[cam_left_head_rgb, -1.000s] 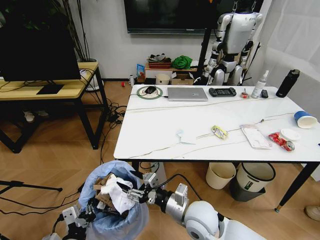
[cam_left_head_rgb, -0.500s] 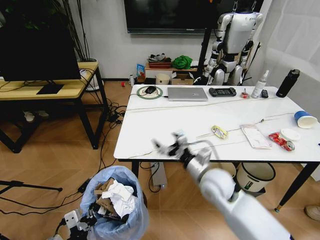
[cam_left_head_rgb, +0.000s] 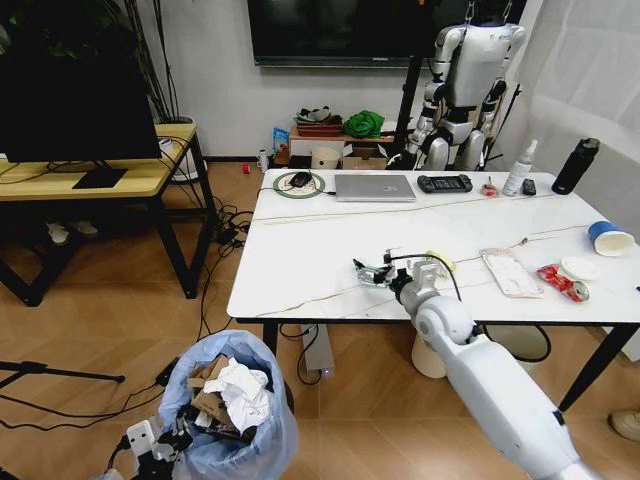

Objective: Pick up the trash bin and place the trash from the table into it.

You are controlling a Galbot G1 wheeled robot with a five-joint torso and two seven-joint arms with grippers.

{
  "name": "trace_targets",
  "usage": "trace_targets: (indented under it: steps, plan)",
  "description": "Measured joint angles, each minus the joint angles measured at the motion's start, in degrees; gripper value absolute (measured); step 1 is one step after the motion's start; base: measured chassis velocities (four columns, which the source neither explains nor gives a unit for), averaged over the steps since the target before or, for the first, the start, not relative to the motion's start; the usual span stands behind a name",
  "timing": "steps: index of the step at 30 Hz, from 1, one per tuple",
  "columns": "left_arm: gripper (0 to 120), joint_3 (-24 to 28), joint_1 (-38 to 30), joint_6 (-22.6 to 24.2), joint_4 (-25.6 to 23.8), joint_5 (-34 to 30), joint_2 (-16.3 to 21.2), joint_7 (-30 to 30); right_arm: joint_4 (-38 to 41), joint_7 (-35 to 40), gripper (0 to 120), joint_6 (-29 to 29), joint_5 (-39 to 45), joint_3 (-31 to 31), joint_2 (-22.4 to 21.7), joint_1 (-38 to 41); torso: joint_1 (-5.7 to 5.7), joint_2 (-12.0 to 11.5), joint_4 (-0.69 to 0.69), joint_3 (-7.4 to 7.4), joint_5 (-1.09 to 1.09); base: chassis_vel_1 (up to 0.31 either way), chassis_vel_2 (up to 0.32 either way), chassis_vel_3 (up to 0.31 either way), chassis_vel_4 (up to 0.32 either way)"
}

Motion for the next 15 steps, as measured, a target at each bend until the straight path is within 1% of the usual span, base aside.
trace_targets:
  steps: [3, 4, 5, 6, 11, 12, 15]
  plan:
    - [0, -0.3, 0.0, -0.1, -0.1, -0.1, 0.0, 0.1, -0.7, -0.5, 85, 0.0, -0.7, -0.2, -0.1, 0.1, 0.0, 0.0, -0.01, 0.0, 0.0, 0.0, 0.0, 0.0, 0.0]
    - [0, -0.3, 0.0, -0.1, -0.1, -0.2, 0.1, 0.1, -0.8, -0.6, 82, 0.0, -0.9, -0.3, -0.2, 0.0, 0.0, 0.0, -0.01, -0.01, -0.01, 0.0, 0.0, 0.0, 0.0]
    - [0, -0.3, 0.0, -0.1, -0.1, -0.2, 0.1, 0.1, -0.8, -0.6, 82, 0.0, -0.9, -0.3, -0.2, 0.0, 0.0, 0.0, -0.01, -0.01, -0.01, 0.0, 0.0, 0.0, 0.0]
    - [0, -0.4, 0.0, -0.1, -0.1, -0.2, 0.1, 0.1, -0.8, -0.6, 79, 0.0, -1.0, -0.4, -0.3, -0.2, 0.0, 0.0, -0.01, -0.01, -0.01, 0.0, 0.0, 0.0, 0.0]
    - [0, -0.6, 0.0, -0.1, -0.2, -0.4, 0.2, 0.1, -0.9, -0.7, 56, -0.2, -1.6, -0.8, -0.6, -1.1, 0.0, 0.0, -0.01, -0.01, -0.01, 0.0, 0.0, 0.0, 0.0]
    - [0, -0.6, 0.0, -0.1, -0.2, -0.4, 0.2, 0.1, -0.9, -0.7, 56, -0.2, -1.6, -0.8, -0.6, -1.1, 0.0, 0.0, -0.01, -0.01, -0.01, 0.0, 0.0, 0.0, 0.0]
    - [0, -1.0, 0.0, -0.1, -0.3, -0.9, 0.4, 0.1, -0.8, -0.7, 43, -0.2, -1.8, -0.8, -0.9, -1.6, 0.0, 0.0, -0.02, -0.01, -0.02, 0.0, 0.0, 0.0, 0.0]
